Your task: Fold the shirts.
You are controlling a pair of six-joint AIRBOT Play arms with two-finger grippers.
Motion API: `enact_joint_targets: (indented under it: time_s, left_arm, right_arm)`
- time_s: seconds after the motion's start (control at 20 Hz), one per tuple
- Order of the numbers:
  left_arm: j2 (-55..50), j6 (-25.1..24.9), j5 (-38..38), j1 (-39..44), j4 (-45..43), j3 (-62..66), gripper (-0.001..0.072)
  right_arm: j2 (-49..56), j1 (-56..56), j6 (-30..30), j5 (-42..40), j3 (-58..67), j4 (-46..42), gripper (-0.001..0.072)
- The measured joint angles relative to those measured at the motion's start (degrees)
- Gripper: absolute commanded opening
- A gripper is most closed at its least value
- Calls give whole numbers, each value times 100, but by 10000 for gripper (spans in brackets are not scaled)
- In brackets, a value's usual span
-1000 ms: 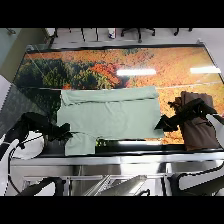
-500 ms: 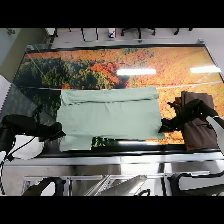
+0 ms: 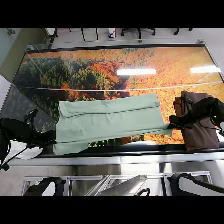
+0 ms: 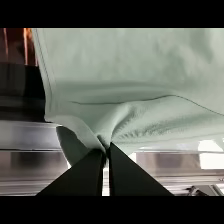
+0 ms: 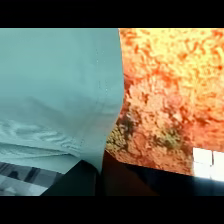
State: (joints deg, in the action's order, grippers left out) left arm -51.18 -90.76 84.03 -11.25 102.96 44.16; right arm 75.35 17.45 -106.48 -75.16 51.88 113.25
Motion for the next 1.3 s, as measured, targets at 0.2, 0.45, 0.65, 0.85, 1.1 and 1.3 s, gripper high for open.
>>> enact_joint_targets:
  time_s: [0.2,0.45,0.65,0.85,1.1,1.3]
  left_arm:
    - [-437,15,-332,2,-13,837,23]
    - [-1751,-11,-1091,197,442,2199,22]
    - [-3091,-31,-1604,525,621,3136,23]
    - [-4295,-33,-1768,713,708,3886,22]
    - [-5123,-52,-1801,868,743,4601,54]
    - [-5340,-50,-1679,1025,761,5119,693]
  right_arm:
    - [-68,-140,-68,505,369,455,16]
    - [658,-647,-55,1329,1325,627,17]
    - [1552,-885,44,1650,1954,673,17]
    - [2111,-981,66,1941,2155,713,17]
    - [2282,-1003,66,1980,2216,734,232]
    - [2308,-973,63,1777,2380,706,454]
